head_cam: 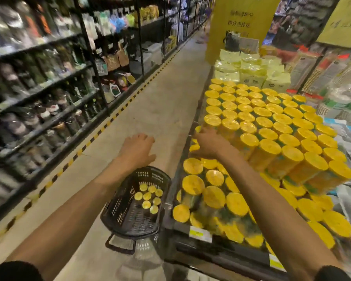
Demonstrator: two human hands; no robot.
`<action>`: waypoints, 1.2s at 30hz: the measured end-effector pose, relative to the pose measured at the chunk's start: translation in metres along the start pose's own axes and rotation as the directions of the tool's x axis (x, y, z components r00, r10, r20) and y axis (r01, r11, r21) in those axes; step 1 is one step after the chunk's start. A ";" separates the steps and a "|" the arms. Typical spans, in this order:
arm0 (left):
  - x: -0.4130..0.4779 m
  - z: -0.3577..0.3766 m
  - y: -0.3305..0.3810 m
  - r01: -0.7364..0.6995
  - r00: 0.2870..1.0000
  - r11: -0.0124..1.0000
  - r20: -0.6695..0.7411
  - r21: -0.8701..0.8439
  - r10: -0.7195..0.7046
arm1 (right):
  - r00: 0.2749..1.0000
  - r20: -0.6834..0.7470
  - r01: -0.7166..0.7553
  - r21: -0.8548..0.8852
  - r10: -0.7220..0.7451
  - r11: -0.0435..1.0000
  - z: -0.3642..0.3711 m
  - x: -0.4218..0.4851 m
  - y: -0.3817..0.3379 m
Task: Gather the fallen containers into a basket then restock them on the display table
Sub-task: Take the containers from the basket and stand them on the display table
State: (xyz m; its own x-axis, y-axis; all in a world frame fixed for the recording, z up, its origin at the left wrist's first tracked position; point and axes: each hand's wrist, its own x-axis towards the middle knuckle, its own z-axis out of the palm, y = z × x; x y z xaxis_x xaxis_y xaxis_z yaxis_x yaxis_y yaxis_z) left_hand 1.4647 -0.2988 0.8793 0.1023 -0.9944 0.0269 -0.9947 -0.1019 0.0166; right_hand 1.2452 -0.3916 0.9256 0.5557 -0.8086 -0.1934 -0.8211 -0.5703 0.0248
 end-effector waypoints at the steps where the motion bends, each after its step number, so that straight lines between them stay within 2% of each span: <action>1: -0.013 -0.001 -0.019 0.033 0.999 0.999 0.016 0.007 -0.033 | 1.000 -0.003 0.019 -0.001 -0.019 1.000 0.000 0.002 -0.020; 5: -0.065 -0.006 -0.087 0.140 0.988 0.990 0.058 0.030 -0.142 | 0.998 0.038 0.040 0.009 -0.040 0.999 0.012 0.012 -0.099; 8: -0.099 -0.007 -0.123 0.168 0.981 0.985 0.096 0.042 -0.171 | 0.995 0.047 0.083 0.040 -0.085 0.996 0.028 0.014 -0.153; 11: -0.122 0.002 -0.153 0.188 0.972 0.979 0.127 0.080 -0.198 | 0.994 0.022 0.110 -0.032 -0.109 0.993 0.045 0.015 -0.196; 21: -0.155 0.027 -0.215 0.217 0.947 0.973 0.225 0.079 -0.229 | 0.977 0.151 0.152 -0.012 -0.149 0.988 0.078 0.044 -0.265; 26: -0.134 0.044 -0.242 0.194 0.943 0.978 0.262 0.070 -0.206 | 0.975 0.181 0.121 0.044 -0.127 0.992 0.092 0.079 -0.278; 30: -0.089 0.057 -0.268 0.124 0.955 0.989 0.261 0.081 -0.141 | 0.975 0.196 0.086 0.093 -0.103 0.992 0.104 0.116 -0.285; 36: 0.004 0.074 -0.296 -0.012 0.952 1.000 0.307 0.029 0.003 | 0.974 0.228 -0.063 0.190 0.018 0.980 0.113 0.175 -0.276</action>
State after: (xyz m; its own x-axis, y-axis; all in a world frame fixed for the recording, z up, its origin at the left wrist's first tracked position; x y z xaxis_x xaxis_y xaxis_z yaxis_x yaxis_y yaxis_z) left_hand 1.7586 -0.2747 0.8006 0.0903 -0.9553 -0.2815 -0.9958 -0.0904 -0.0127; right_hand 1.5545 -0.3599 0.7742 0.4962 -0.7647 -0.4112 -0.8643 -0.4802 -0.1498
